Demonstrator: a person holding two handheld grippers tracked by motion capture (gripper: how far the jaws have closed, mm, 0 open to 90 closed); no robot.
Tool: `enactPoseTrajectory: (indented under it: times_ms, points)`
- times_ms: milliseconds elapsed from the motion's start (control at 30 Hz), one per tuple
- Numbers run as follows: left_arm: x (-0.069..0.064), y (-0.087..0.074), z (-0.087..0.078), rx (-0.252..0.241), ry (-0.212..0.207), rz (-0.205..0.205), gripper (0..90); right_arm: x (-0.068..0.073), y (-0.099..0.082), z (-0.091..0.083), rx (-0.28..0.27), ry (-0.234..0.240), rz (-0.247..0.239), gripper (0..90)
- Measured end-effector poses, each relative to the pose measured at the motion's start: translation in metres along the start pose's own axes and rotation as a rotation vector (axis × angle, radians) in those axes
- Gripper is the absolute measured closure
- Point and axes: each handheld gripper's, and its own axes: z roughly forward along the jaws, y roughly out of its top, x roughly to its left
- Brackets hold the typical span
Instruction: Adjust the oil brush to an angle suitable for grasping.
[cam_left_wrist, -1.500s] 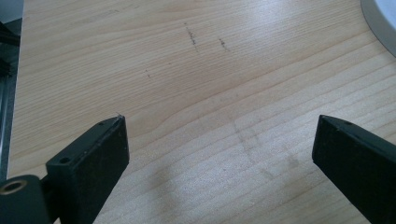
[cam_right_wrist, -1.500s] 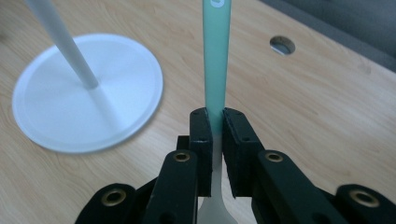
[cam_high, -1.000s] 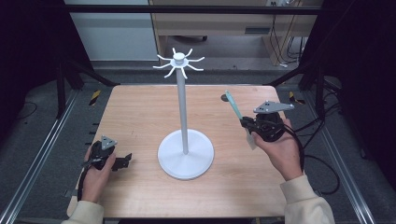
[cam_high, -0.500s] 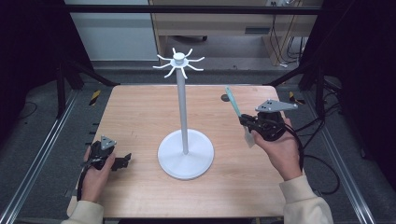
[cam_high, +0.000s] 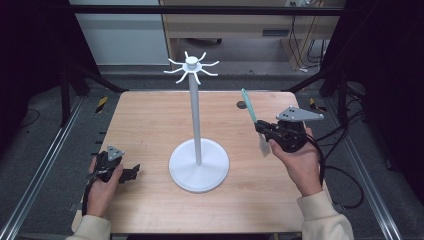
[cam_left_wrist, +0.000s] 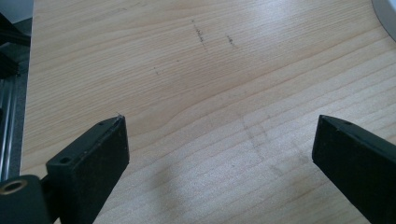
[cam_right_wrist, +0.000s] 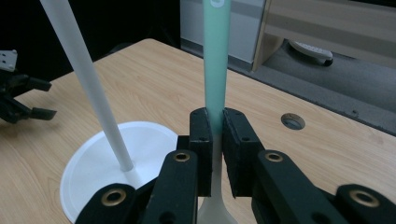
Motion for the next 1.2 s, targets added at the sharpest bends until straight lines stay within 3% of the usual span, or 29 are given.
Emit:
enactPoseTrajectory:
  times_ms: [400, 1200]
  points:
    - [0.000, 0.000, 0.000, -0.004, -0.001, -0.001, 3.4, 0.011, 0.012, -0.007, -0.080, 0.032, 0.014, 82.7]
    - [0.000, 0.001, 0.001, -0.002, 0.000, 0.003, 3.4, 0.022, 0.022, -0.013, -0.117, 0.078, 0.008, 82.7]
